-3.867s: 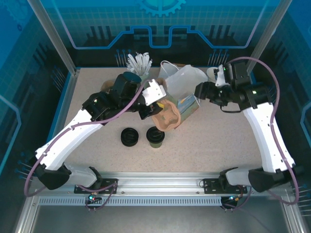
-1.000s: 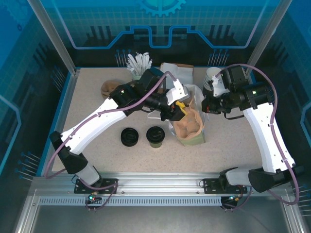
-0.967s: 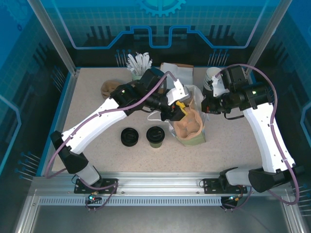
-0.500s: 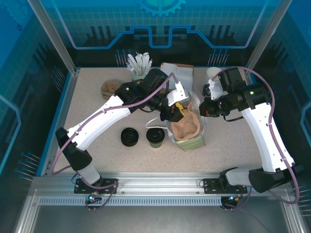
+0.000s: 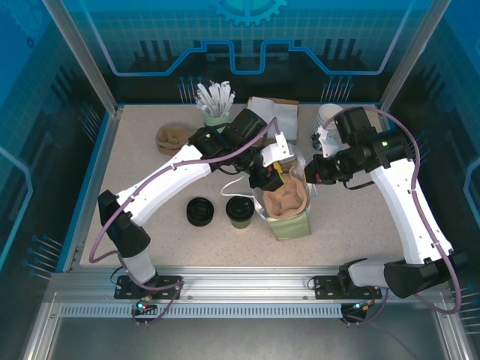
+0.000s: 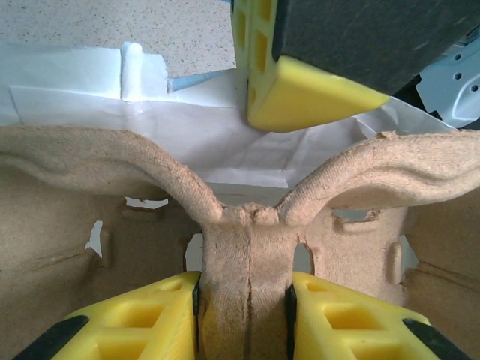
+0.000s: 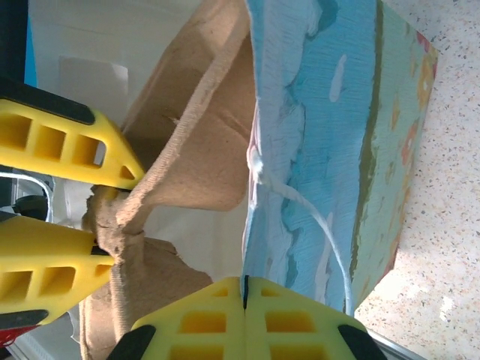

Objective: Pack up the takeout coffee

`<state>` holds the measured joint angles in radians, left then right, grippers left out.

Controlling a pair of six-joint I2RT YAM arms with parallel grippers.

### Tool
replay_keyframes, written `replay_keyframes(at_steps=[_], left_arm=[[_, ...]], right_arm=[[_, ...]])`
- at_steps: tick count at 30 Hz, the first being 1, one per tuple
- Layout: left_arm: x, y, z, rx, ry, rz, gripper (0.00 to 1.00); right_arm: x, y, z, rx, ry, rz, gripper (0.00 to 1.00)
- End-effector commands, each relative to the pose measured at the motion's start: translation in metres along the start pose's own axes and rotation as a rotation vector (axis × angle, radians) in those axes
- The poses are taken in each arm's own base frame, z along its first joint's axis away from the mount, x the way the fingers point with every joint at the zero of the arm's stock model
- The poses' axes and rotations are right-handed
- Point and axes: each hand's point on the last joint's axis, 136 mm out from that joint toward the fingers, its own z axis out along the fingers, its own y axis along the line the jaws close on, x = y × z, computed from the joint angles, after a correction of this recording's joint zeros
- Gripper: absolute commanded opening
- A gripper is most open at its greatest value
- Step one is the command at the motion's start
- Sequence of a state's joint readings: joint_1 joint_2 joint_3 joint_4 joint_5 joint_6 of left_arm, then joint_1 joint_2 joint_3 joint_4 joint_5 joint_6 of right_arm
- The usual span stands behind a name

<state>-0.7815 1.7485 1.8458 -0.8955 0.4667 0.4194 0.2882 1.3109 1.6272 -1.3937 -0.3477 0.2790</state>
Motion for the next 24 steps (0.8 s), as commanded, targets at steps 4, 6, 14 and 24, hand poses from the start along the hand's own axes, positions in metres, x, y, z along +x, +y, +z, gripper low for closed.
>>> replay_keyframes(at_steps=[4,6,14,24], left_arm=[[0.009,0.003,0.006,-0.004,0.004,0.017,0.33],[0.012,0.004,0.007,-0.006,0.010,0.012,0.33],[0.018,0.007,0.013,-0.009,0.018,-0.018,0.33],[0.010,0.015,0.011,-0.054,0.010,-0.053,0.34]], right_arm=[[0.003,0.010,0.006,-0.062,0.010,-0.020,0.00],[0.002,0.009,0.007,-0.061,0.007,-0.019,0.03],[-0.001,0.005,-0.005,-0.017,-0.022,0.001,0.30],[0.015,0.005,-0.048,0.067,-0.076,0.071,0.44]])
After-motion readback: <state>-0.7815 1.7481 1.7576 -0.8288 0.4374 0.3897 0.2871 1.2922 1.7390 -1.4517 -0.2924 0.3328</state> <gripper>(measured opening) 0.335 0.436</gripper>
